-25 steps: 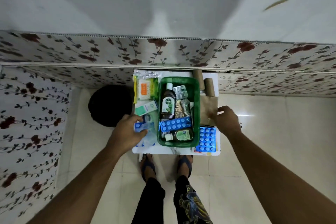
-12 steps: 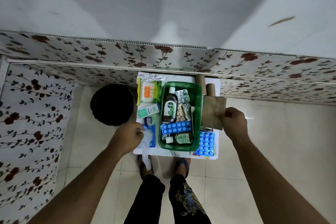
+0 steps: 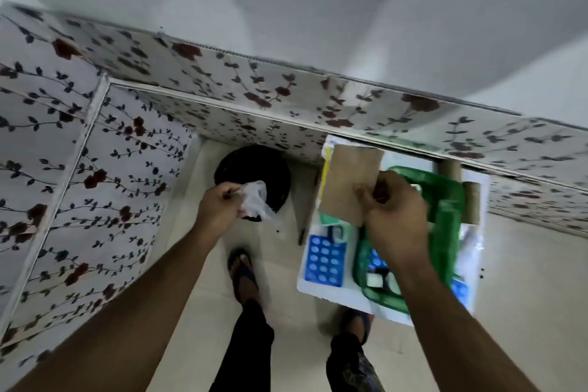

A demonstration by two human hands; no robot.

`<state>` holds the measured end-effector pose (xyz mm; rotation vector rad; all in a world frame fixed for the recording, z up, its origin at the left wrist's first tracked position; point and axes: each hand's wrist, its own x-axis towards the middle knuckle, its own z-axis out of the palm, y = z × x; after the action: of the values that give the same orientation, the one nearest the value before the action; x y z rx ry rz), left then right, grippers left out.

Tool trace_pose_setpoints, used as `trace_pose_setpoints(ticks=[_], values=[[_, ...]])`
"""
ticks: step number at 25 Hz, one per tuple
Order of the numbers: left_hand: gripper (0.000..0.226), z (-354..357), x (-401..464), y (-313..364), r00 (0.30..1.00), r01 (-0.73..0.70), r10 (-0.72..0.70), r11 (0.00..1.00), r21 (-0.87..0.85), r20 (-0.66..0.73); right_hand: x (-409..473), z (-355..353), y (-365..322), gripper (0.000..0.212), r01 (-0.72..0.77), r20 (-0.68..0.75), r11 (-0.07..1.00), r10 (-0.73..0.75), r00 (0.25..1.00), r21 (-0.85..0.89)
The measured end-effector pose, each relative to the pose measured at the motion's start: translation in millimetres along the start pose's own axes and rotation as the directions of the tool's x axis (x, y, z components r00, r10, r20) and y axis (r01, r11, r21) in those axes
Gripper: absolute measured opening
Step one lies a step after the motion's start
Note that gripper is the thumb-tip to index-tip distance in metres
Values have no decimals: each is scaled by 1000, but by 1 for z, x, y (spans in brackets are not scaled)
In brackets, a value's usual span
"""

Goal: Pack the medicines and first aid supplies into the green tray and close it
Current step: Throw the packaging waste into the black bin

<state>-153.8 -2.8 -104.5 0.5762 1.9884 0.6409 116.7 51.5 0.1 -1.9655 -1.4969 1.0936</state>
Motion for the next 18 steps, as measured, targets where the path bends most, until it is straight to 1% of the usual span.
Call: trace_pose_setpoints(ticks=[3, 4, 6, 8, 9, 10, 13, 15, 16, 18], values=[[5, -7, 86, -54, 998, 42, -43, 999, 29, 41, 19, 108, -8, 8, 128, 119, 979, -110, 987, -158], [1, -7, 123, -81, 997, 44, -46, 998, 36, 64, 27, 147, -6, 11, 155, 155, 960, -121, 981, -232], [8, -4, 179, -116, 993, 72, -79, 994, 79, 87, 45, 220, 3, 18, 166, 267, 932, -80, 961, -321], [15, 3, 216, -138, 989, 82, -96, 988, 129, 112, 60, 275, 16, 21, 109, 348, 926, 26, 937, -363], [17, 10, 232, -149, 986, 80, -96, 990, 117, 138, 67, 297, 26, 21, 75, 365, 915, 82, 928, -396], [19, 15, 247, -159, 980, 88, -101, 992, 86, 169, 74, 317, 37, 21, 37, 371, 905, 136, 919, -424], [33, 24, 269, -169, 956, 197, -174, 977, -77, 235, 97, 361, 64, 20, -75, 374, 898, 255, 892, -433], [32, 18, 271, -162, 951, 241, -207, 962, -131, 229, 108, 380, 79, 16, -165, 360, 896, 327, 874, -413], [27, 14, 267, -157, 949, 261, -222, 952, -163, 222, 110, 384, 84, 15, -207, 345, 897, 351, 870, -391], [21, 0, 255, -152, 954, 267, -233, 948, -173, 190, 104, 382, 88, 15, -238, 337, 902, 364, 868, -360]])
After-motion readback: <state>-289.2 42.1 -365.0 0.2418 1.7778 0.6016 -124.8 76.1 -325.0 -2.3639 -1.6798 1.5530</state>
